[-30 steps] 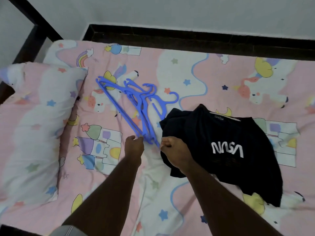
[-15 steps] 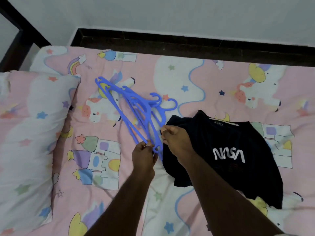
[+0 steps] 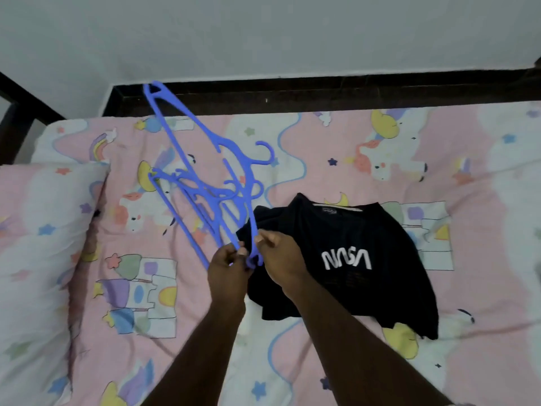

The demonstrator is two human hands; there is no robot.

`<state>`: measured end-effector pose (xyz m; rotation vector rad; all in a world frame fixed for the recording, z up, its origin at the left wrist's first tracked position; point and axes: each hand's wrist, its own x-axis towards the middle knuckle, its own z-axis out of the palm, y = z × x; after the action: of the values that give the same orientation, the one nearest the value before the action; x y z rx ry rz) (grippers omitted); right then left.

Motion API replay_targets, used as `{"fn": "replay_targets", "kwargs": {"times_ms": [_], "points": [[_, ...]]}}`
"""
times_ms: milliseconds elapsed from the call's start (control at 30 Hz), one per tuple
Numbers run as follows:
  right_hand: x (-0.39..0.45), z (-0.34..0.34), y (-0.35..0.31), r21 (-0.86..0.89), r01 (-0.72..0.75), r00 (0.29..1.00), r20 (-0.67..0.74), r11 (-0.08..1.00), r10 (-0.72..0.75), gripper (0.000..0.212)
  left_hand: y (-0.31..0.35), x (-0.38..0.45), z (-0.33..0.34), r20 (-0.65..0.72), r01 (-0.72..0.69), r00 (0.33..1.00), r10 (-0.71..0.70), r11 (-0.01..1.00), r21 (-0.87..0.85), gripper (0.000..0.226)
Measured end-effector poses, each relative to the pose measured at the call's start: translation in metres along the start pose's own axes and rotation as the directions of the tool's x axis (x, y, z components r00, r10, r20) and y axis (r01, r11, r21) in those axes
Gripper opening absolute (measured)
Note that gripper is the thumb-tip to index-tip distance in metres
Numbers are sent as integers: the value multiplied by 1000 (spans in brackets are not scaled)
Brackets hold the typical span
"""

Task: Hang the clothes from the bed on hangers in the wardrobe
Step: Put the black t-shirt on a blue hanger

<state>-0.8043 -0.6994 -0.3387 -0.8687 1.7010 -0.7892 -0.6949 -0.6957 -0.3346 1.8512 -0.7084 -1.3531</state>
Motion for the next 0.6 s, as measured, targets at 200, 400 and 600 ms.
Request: {"fn": "replay_targets", "kwargs": {"times_ms": [200,400,600], "points": [[14,-98,31,115,-139,963,-217,984,161,20,14,-12,71,170,-201,975,141,883,423,17],[20,-168,69,-69,-152,965,-227,986,133,28,59,35,141,519,-701,628,580,133,700,54],[26,-200,96,-198,-144,972,-212,970,101,34,86,87,197,699,-691,679,224,-126,712,41]]}}
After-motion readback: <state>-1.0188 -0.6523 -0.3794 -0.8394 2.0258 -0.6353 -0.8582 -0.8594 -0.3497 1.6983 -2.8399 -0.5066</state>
